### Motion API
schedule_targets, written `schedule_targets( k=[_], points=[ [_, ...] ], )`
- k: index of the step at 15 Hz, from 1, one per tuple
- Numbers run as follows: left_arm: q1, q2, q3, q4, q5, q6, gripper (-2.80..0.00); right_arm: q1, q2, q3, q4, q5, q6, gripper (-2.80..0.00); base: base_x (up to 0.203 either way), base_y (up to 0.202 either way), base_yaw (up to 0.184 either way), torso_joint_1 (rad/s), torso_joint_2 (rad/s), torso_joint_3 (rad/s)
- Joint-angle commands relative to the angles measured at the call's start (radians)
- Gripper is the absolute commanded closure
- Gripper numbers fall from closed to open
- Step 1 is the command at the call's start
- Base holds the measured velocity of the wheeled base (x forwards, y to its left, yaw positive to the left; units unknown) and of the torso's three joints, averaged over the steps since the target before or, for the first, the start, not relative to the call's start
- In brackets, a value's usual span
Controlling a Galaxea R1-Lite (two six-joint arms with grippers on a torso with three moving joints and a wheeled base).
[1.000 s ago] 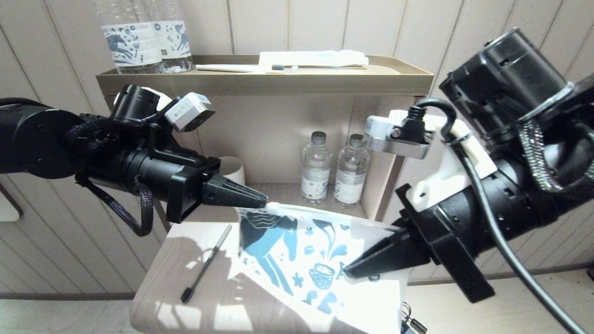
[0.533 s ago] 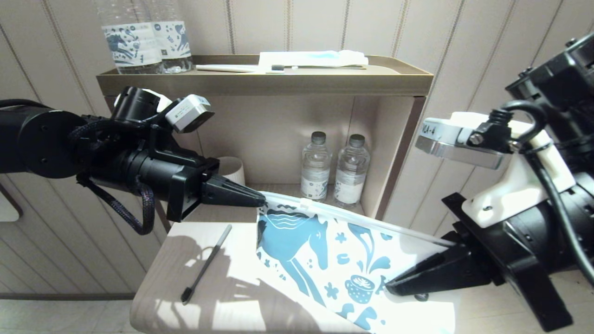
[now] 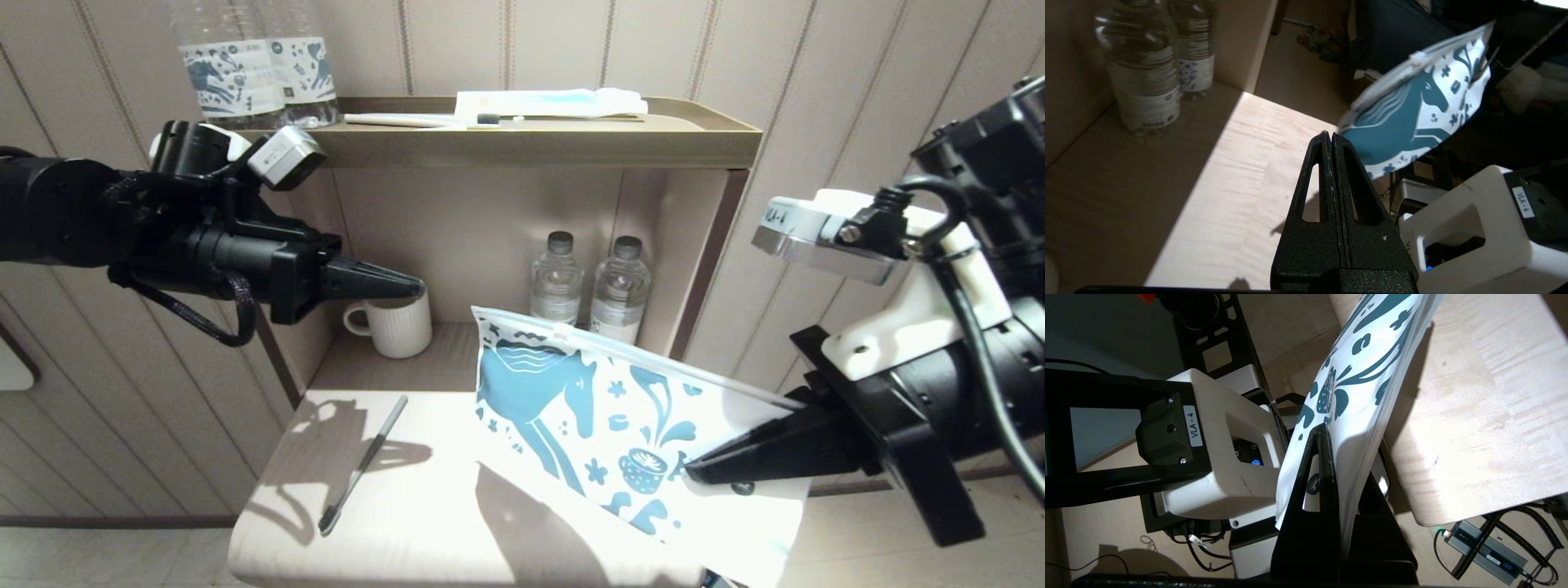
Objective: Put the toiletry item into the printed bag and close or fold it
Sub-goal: Open the storage bag
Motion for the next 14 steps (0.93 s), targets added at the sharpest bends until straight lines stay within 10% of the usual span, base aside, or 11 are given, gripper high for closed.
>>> schedule_targets(
  k=[1,14],
  points=[
    [0.056,0.065,-0.065,0.025,-0.011,0.0,0.0,0.0,-0.006,0.003,0.002,0.005,-0.002,0.0,0.0,0.0,0.0,0.0,0.0,0.0],
    [-0.125,0.025,0.048,0.251,0.003,0.036,0.0,0.006,-0.008,0.106,-0.098,0.007,-0.024,0.0,0.0,0.0,0.0,0.0,0.0,0.0]
  ],
)
